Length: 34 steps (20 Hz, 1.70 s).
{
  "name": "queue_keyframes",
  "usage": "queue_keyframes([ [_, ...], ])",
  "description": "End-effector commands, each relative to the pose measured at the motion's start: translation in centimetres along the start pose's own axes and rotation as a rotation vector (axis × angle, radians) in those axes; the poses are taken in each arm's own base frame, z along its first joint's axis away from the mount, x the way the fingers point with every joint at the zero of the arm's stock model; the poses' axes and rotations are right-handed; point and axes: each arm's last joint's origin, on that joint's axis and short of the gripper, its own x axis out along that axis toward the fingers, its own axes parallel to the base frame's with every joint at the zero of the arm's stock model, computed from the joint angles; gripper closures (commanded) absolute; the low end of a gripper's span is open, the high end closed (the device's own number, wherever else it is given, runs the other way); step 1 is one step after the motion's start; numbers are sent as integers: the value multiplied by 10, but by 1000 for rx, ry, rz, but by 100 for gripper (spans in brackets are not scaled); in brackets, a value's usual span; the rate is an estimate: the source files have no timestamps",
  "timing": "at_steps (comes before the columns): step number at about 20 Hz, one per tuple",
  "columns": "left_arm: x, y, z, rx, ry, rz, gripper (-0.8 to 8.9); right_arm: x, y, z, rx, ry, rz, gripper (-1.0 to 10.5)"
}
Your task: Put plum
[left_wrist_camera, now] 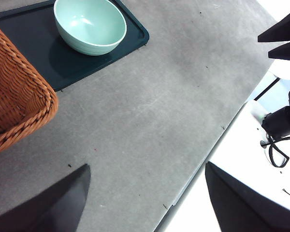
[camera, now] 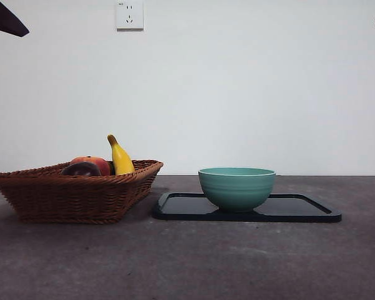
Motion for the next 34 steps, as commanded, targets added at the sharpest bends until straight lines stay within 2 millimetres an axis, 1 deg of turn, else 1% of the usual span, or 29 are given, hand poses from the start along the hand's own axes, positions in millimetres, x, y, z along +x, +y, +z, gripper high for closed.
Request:
queue_keyframes([
  [1,-1,-1,4,27,-14,-4,441,1,0,3,55,-13,1,729],
  [3,-1,-1,5,28,-16,-4,441,3,0,9,122,-49,-24,723],
  [5,-1,-1,5,28,-16,-4,441,4,0,21,160,-94,-49,713],
  [7,-1,-1,5,28,-16,-4,441,7,-2,38,173,-122,-91,702],
  [8,-1,-1,5,29,-16,-4,441,10,-5,50,181,-122,-123,698],
  [9,-1,-1,5,29,-16,-4,441,13,-8,60,186,-116,-143,670],
  [11,-1,-1,5,28,-16,-4,441,24,-16,85,187,-100,-174,659],
  [14,-1,-1,5,28,-16,-4,441,49,-34,119,198,-62,-210,659],
  [16,-1,-1,5,28,-16,-4,441,70,-48,135,203,-20,-231,659],
  [18,-1,-1,5,28,-16,-4,441,92,-63,147,222,26,-248,659],
  [20,-1,-1,5,28,-16,-4,441,114,-74,153,235,64,-252,659],
  [22,-1,-1,5,28,-16,-4,441,136,-83,155,247,100,-253,659],
  [26,-1,-1,5,28,-16,-4,441,177,-100,148,272,156,-227,659],
  [29,-1,-1,5,28,-16,-4,441,201,-111,139,286,201,-227,659],
  [32,-1,-1,5,28,-16,-4,441,221,-115,133,285,224,-211,660],
  [34,-1,-1,5,28,-16,-4,441,233,-117,129,285,236,-208,685],
])
